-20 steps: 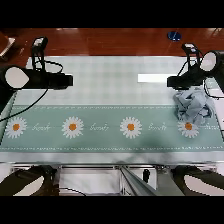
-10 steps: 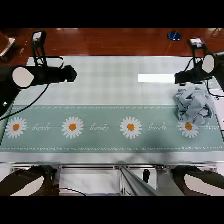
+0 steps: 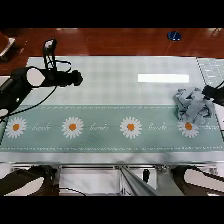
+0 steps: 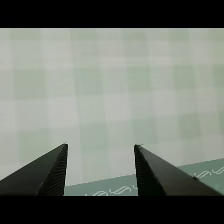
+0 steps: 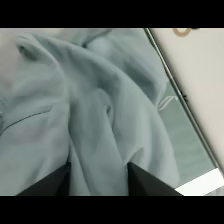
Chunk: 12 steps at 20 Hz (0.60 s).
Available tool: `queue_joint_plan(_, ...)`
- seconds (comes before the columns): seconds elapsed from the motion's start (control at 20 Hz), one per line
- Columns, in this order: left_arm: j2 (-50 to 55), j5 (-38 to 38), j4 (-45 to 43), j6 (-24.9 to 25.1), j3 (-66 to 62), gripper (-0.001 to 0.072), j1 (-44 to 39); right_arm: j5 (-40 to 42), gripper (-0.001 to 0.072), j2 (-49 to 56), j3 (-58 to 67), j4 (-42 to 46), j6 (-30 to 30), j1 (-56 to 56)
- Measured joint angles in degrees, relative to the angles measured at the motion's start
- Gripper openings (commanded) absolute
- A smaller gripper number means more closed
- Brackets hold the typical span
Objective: Fold the shirts.
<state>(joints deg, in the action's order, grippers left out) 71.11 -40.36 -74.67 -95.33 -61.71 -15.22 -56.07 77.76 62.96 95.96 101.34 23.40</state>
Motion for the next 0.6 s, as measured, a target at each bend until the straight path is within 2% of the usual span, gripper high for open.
queue_joint_plan(0.1, 0.4, 0.5, 0.1, 0.0, 0.0, 0.0510, -0.4, 0.6, 0.0404, 2.4, -1.1, -4.7, -2.4, 1.1)
queue_joint_plan(0.15, 0.6, 0.6, 0.1, 0.0, 0.0, 0.0510, -0.6, 0.7, 0.0352, 3.6, -1.4, -7.3, -3.7, 1.3)
queue_joint_plan(0.25, 0.8, 0.6, 0.1, 0.0, 0.0, 0.0510, -0.8, 0.2, 0.0044, 5.3, -1.8, -11.5, -6.0, 1.4)
queue_joint_plan(0.3, 0.7, 0.2, 0.1, 0.0, -0.1, 0.0510, -0.7, -0.4, 0.0021, 5.8, -1.8, -13.4, -7.5, 1.2)
queue_joint_plan(0.45, -1.1, -3.5, 0.1, 0.0, -1.4, 0.0510, 0.8, -4.9, 0.0020, 5.3, -0.2, -19.3, -13.7, 0.7)
queue_joint_plan(0.6, -7.4, -9.2, -0.2, 0.0, -1.4, 0.0510, 3.3, -6.0, 0.0020, -0.5, 3.2, -26.6, -17.6, 0.5)
